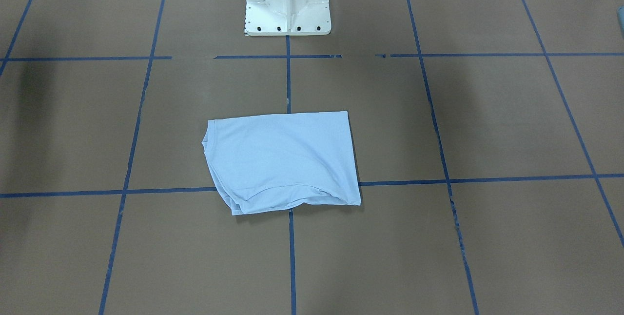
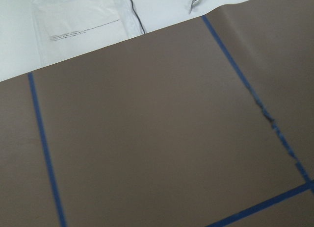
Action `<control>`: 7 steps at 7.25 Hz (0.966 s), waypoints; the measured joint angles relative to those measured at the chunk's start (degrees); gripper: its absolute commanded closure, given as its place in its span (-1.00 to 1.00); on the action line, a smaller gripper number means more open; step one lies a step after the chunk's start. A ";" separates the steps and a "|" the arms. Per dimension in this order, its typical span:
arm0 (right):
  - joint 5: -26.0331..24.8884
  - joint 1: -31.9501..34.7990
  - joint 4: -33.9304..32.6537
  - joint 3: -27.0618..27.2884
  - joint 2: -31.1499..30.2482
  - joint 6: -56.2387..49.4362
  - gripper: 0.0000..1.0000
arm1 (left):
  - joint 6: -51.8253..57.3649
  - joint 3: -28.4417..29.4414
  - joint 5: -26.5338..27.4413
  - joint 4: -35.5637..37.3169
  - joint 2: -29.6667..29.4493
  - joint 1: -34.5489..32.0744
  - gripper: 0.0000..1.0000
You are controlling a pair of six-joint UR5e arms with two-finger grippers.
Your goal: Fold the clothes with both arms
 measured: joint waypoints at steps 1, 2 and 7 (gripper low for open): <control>0.00 1.04 -1.10 0.62 -0.74 -1.60 -1.00 | 0.92 -0.73 -0.19 1.58 0.76 -0.69 -1.00; 0.01 1.58 -1.68 0.85 -1.06 -2.22 -1.00 | 1.09 -1.47 -0.26 3.74 0.78 -0.86 -1.00; -0.75 0.84 -2.85 0.90 -1.45 -2.54 -1.00 | -1.03 -1.65 -0.32 7.47 3.26 -1.17 -1.00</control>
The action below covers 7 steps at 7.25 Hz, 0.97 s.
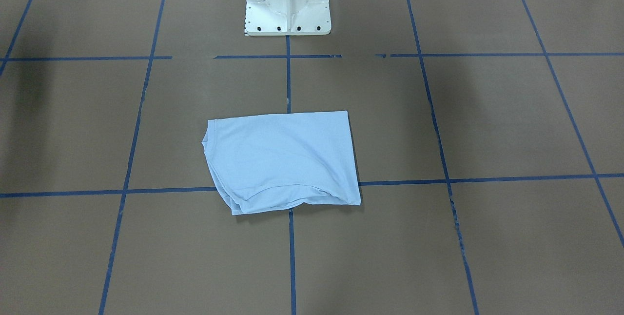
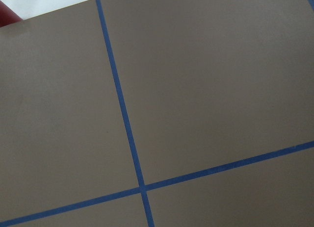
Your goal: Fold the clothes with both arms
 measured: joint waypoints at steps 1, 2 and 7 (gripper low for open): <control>-0.19 -0.49 -0.03 -0.47 0.24 0.10 -1.00 | -0.15 -1.09 -0.39 0.95 1.78 0.01 -1.00; -0.33 -0.94 -0.07 -0.70 0.54 0.19 -1.00 | -0.10 -1.63 -1.51 3.08 2.37 0.02 -1.00; -2.02 -3.02 -5.10 1.32 0.59 0.25 -1.00 | -0.15 -0.95 -3.67 5.87 2.58 -1.78 -1.00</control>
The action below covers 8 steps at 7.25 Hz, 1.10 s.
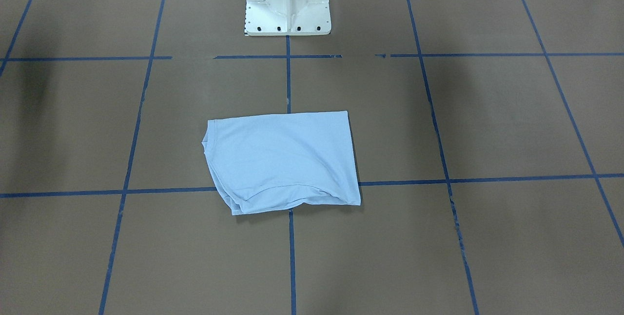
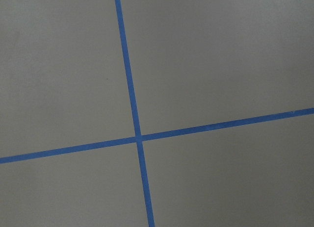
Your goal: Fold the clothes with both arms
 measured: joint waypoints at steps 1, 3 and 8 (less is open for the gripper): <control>-0.02 -0.09 -0.14 0.26 -0.10 0.06 -1.00 | -0.02 0.31 -0.59 -0.09 0.11 -0.30 -1.00; 0.03 -0.23 0.03 0.21 -0.09 0.39 -1.00 | 0.06 0.90 0.84 -0.29 0.49 -0.36 -1.00; 0.02 -0.35 0.45 -2.81 0.34 0.66 -1.00 | 0.39 0.24 -3.27 2.33 0.95 -0.49 -1.00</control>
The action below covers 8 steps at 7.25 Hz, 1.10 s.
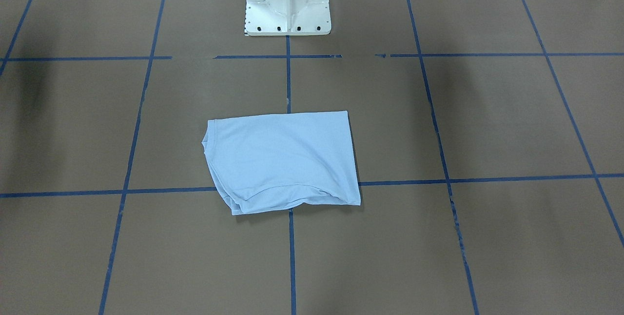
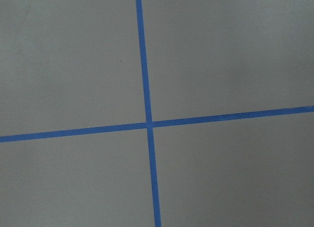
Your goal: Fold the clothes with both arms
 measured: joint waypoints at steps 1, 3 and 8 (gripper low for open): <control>-0.03 -0.02 0.04 -0.11 0.11 0.01 -1.00 | 0.04 0.09 -0.31 0.08 0.07 -0.02 -1.00; -0.11 0.03 0.07 -0.34 0.28 0.00 -1.00 | 0.04 0.27 -0.53 0.09 0.08 0.00 -1.00; -0.33 0.07 0.07 -0.65 0.33 -0.06 -1.00 | -0.37 0.01 -0.56 -0.09 0.07 0.01 -1.00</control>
